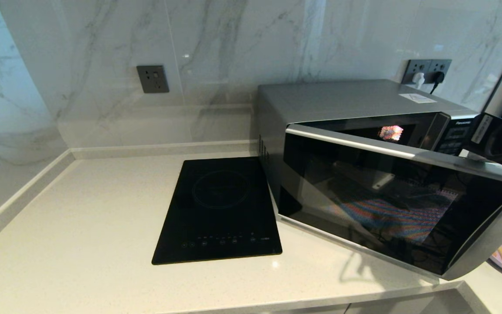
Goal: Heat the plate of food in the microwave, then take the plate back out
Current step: Open the microwave oven
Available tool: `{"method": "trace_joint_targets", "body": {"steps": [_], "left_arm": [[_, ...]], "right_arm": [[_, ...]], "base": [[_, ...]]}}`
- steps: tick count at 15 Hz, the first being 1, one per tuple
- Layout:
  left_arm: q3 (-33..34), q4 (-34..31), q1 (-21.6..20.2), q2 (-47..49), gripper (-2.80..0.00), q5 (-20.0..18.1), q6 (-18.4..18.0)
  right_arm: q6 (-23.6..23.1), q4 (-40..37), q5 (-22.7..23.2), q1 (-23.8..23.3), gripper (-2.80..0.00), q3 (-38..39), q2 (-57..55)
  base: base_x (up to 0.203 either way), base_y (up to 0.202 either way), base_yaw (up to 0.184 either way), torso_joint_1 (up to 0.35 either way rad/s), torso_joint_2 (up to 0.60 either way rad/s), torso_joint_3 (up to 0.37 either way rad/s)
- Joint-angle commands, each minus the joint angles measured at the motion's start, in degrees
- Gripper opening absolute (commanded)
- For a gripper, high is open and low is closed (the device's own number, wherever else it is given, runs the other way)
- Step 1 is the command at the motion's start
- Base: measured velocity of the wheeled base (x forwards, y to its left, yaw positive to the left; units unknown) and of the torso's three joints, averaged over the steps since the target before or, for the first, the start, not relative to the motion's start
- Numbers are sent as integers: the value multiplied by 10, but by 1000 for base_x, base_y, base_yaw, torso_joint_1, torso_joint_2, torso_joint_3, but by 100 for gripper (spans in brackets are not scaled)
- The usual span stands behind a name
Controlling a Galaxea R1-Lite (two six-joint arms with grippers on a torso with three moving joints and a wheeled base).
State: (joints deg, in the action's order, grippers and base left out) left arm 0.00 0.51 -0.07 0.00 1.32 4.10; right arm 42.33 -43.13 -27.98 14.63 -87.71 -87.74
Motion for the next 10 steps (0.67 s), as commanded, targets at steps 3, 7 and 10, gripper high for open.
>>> {"method": "trace_joint_targets", "body": {"steps": [3, 7, 10], "left_arm": [[0, 0, 0, 1, -280, 0, 0], [0, 0, 0, 1, -280, 0, 0], [0, 0, 0, 1, -280, 0, 0]], "right_arm": [[2, -22, 19, 6, -280, 23, 49], [2, -69, 108, 6, -280, 36, 94], [-5, -114, 213, 6, -280, 34, 120]], "base": [[0, 0, 0, 0, 0, 0], [0, 0, 0, 0, 0, 0], [0, 0, 0, 0, 0, 0]]}}
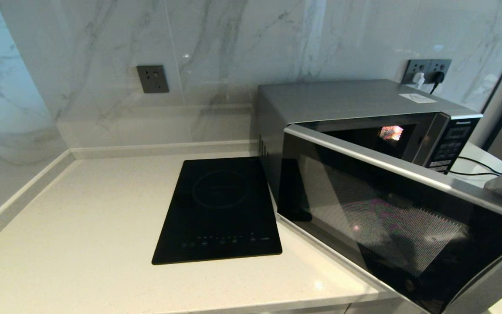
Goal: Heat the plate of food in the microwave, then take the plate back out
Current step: Open the microwave oven, then put the plate in the microwave oven
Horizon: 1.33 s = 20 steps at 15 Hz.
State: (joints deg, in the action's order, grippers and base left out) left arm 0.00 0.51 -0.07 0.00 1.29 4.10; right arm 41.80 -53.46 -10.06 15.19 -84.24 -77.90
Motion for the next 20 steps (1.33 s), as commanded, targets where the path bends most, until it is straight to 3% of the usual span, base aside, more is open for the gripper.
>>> {"method": "trace_joint_targets", "body": {"steps": [1, 8, 9, 12, 14, 16, 20], "left_arm": [[0, 0, 0, 1, -280, 0, 0], [0, 0, 0, 1, -280, 0, 0], [0, 0, 0, 1, -280, 0, 0], [0, 0, 0, 1, -280, 0, 0], [0, 0, 0, 1, -280, 0, 0], [0, 0, 0, 1, -280, 0, 0], [0, 0, 0, 1, -280, 0, 0]], "right_arm": [[-2, -12, 40, 0, -280, 1, 22], [-8, -11, 30, -1, -280, 24, 25], [-17, -10, 9, -4, -280, 34, 23], [-39, -4, -133, -20, -280, 65, 13], [-46, 34, -190, -47, -280, 104, 26], [-89, 92, -214, -90, -280, 160, 57], [-235, 279, -218, -208, -280, 280, 107]], "base": [[0, 0, 0, 0, 0, 0], [0, 0, 0, 0, 0, 0], [0, 0, 0, 0, 0, 0], [0, 0, 0, 0, 0, 0], [0, 0, 0, 0, 0, 0], [0, 0, 0, 0, 0, 0], [0, 0, 0, 0, 0, 0]]}}
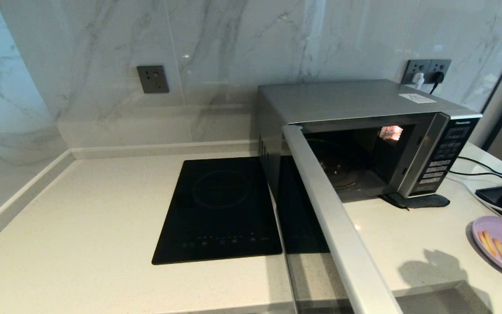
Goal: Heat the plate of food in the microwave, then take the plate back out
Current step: Put the plate in the microwave oven
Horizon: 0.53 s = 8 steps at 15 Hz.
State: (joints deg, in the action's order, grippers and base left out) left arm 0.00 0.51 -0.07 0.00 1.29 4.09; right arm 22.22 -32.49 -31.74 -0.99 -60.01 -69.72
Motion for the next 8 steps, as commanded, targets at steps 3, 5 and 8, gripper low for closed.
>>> {"method": "trace_joint_targets", "body": {"steps": [3, 5, 8], "left_arm": [[0, 0, 0, 1, -280, 0, 0], [0, 0, 0, 1, -280, 0, 0], [0, 0, 0, 1, -280, 0, 0]], "right_arm": [[-82, 181, 32, -146, -280, 55, -5], [-69, 197, 45, -173, -280, 39, -49], [-30, 198, 72, -231, -280, 15, -133]], "base": [[0, 0, 0, 0, 0, 0], [0, 0, 0, 0, 0, 0], [0, 0, 0, 0, 0, 0]]}}
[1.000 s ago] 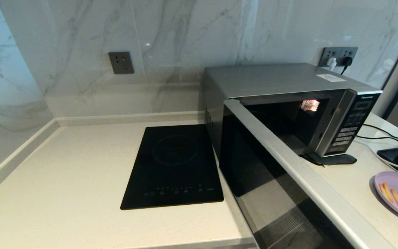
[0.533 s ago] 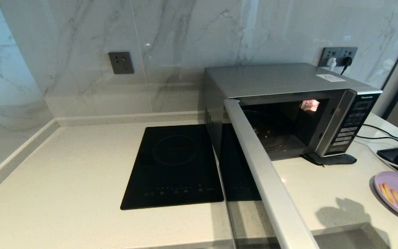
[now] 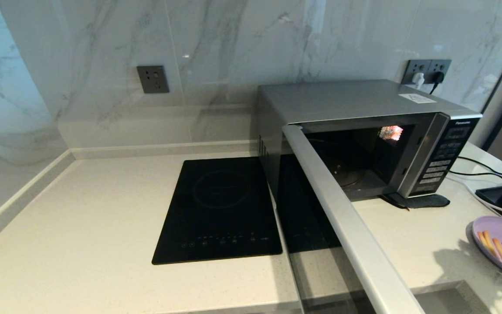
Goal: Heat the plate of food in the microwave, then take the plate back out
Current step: Put the plate in the microwave oven
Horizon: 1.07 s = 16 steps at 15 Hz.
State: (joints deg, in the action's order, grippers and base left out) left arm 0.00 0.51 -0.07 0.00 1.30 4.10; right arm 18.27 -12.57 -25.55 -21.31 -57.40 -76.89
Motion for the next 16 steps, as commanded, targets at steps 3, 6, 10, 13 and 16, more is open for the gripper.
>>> {"method": "trace_joint_targets", "body": {"steps": [3, 6, 10, 13, 16], "left_arm": [[0, 0, 0, 1, -280, 1, 0], [0, 0, 0, 1, -280, 0, 0], [0, 0, 0, 1, -280, 0, 0], [0, 0, 0, 1, -280, 0, 0], [0, 0, 0, 1, -280, 0, 0]], "right_arm": [[29, -30, 119, -92, 0, -16, -96], [73, -102, 206, -146, 0, -57, -124], [132, -208, 273, -212, 0, -135, -195], [158, -215, 269, -256, 0, -158, -264], [163, -215, 248, -278, 0, -174, -334]], "base": [[0, 0, 0, 0, 0, 0], [0, 0, 0, 0, 0, 0], [0, 0, 0, 0, 0, 0], [0, 0, 0, 0, 0, 0], [0, 0, 0, 0, 0, 0]]}}
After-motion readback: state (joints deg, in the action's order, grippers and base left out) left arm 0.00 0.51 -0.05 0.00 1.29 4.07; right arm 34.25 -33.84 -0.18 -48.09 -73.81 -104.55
